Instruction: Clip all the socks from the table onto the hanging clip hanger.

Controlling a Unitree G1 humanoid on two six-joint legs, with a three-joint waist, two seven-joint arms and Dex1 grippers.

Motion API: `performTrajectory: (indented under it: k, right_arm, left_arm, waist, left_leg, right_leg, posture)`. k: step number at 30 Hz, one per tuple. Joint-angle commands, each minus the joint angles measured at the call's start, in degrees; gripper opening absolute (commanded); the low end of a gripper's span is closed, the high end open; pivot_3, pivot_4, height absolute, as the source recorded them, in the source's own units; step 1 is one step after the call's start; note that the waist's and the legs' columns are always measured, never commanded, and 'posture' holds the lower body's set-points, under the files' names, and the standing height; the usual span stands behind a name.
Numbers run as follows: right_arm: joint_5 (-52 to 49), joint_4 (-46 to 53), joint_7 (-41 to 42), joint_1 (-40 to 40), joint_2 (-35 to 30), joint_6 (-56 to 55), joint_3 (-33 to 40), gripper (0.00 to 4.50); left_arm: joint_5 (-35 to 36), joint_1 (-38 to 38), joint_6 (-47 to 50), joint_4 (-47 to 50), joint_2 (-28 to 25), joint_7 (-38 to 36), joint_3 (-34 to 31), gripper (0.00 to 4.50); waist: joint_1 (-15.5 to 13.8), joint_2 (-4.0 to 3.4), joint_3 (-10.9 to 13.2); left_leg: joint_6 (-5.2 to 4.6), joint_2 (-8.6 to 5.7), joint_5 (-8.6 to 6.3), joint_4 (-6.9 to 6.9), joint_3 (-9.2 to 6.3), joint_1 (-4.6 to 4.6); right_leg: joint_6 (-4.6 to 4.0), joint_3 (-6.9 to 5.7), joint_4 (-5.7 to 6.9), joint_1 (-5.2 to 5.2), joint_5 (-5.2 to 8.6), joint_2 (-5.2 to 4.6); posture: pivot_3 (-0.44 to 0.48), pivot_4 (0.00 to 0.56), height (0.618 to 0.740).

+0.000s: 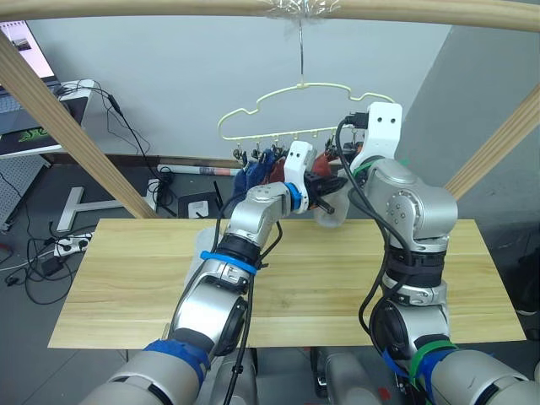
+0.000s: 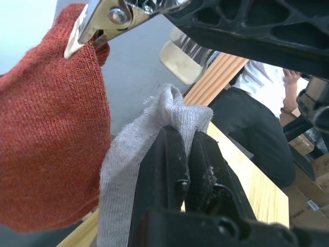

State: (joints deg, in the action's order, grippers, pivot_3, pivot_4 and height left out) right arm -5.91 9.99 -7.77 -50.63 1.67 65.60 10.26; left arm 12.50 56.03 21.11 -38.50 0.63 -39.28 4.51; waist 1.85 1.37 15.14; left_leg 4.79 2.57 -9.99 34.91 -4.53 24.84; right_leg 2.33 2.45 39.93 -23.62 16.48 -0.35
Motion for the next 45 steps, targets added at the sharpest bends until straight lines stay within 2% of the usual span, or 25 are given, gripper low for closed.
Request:
performTrajectory:
  k: [1,29,36,41,44,45]
  right_arm:
    - [-0.7,3.1,-0.2,-1.3,0.2,-0.1,0.6,0.2]
    - [-0.6,3.2,0.1,-0.6,0.7,0.1,0.6,0.2]
    - [-0.3,3.1,0.0,-0.5,0.5,0.5,0.2,2.58]
    - [-0.3,3.9,0.1,-0.1,0.5,0.9,0.1,2.58]
    - [-0.4,4.7,0.2,0.2,0.4,1.5,0.1,2.64]
    - [-0.4,4.9,0.3,0.2,0.4,1.7,0.2,2.64]
  left_arm:
    - [-0.3,2.4,-2.1,-0.6,1.2,0.3,-0.4,0.25]
    - [0.8,7.4,-4.2,-5.3,2.1,1.1,-3.9,0.25]
    - [0.8,7.3,-4.0,-5.0,2.4,1.0,-4.1,0.23]
    - [0.9,6.3,-2.7,-3.5,2.1,-1.3,-3.3,0.23]
    - [0.1,5.0,-1.8,-1.6,1.5,-2.3,-2.1,0.81]
    - [0.0,4.6,-1.5,-0.8,1.2,-2.6,-1.7,1.14]
  waist:
    - [0.0,0.0,0.0]
    - [0.0,0.0,0.0]
    - [0.0,0.0,0.0]
    - [0.0,0.0,0.0]
    - [0.1,0.0,0.0]
    - [0.1,0.0,0.0]
  left_leg:
    - [0.0,0.0,0.0,0.0,0.0,0.0]
    - [0.0,0.0,0.0,-0.02,0.01,0.02]
    - [0.0,0.0,0.0,-0.02,0.0,0.02]
    - [0.0,0.0,0.0,-0.03,0.01,0.02]
    - [0.0,0.0,0.0,-0.03,0.01,0.02]
    - [0.0,0.0,0.0,-0.03,0.01,0.02]
  right_leg:
    - [0.0,0.0,0.0,0.0,0.0,0.0]
    - [0.01,0.0,-0.02,-0.02,0.0,0.0]
    - [0.0,0.0,-0.02,-0.02,0.0,0.0]
    - [0.01,0.0,-0.02,-0.03,0.0,0.0]
    - [0.01,0.0,-0.02,-0.03,0.0,0.0]
    - [0.01,0.0,-0.02,-0.03,0.0,0.0]
  posture:
    - [0.003,0.206,0.74]
    - [0.015,0.206,0.74]
    - [0.013,0.207,0.74]
    - [0.008,0.209,0.74]
    - [0.008,0.211,0.74]
    - [0.008,0.211,0.74]
